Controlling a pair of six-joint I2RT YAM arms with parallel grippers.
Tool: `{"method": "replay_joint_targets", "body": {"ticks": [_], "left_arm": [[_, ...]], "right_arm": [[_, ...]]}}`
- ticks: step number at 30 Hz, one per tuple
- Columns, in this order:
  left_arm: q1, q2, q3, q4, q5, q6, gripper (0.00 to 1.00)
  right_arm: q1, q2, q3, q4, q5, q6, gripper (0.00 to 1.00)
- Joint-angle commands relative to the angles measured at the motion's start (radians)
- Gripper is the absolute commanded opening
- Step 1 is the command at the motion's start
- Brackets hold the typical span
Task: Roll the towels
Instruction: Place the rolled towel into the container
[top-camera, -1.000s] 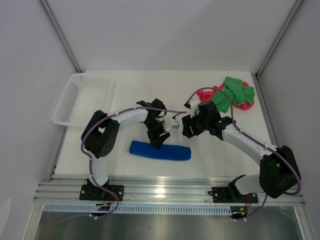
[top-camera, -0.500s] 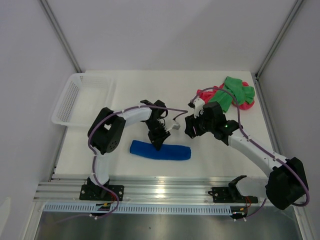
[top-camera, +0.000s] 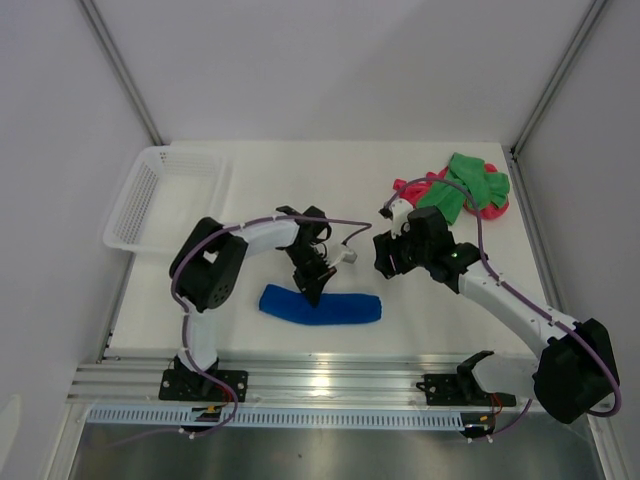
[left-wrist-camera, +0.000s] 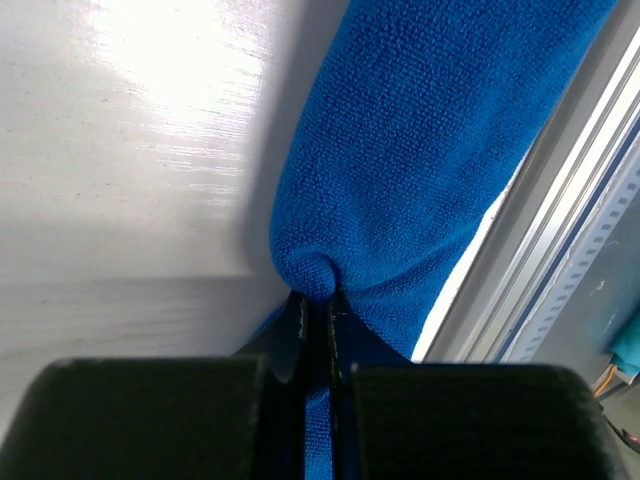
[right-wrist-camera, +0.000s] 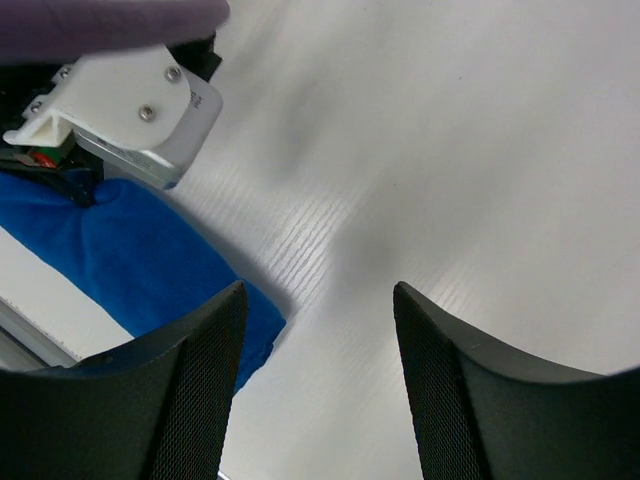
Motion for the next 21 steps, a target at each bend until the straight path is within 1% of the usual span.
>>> {"method": "replay_joint_targets", "body": {"ticks": [1, 7, 13, 18, 21], "left_arm": [[0.034, -0.08, -0.024, 0.068, 0.025, -0.061, 0.0], [0.146, -0.158, -0.053, 0.139, 0.06, -0.176, 0.01], [0.246, -0.221, -0.096, 0.228, 0.035, -0.255, 0.01], [0.324, -0.217, -0.113, 0.277, 0.035, -0.324, 0.01], [0.361, -0.186, -0.09, 0.272, 0.032, -0.347, 0.01]], "right_arm": [[-0.005, -0.022, -0.003, 0.001, 0.025, -0.002, 0.64], [-0.005, -0.03, -0.016, 0.004, 0.034, 0.004, 0.64], [-0.005, -0.03, -0.023, 0.012, 0.037, 0.017, 0.64], [-0.005, -0.024, -0.028, 0.018, 0.031, 0.023, 0.64], [-0.005, -0.019, -0.028, 0.018, 0.029, 0.026, 0.63]]}}
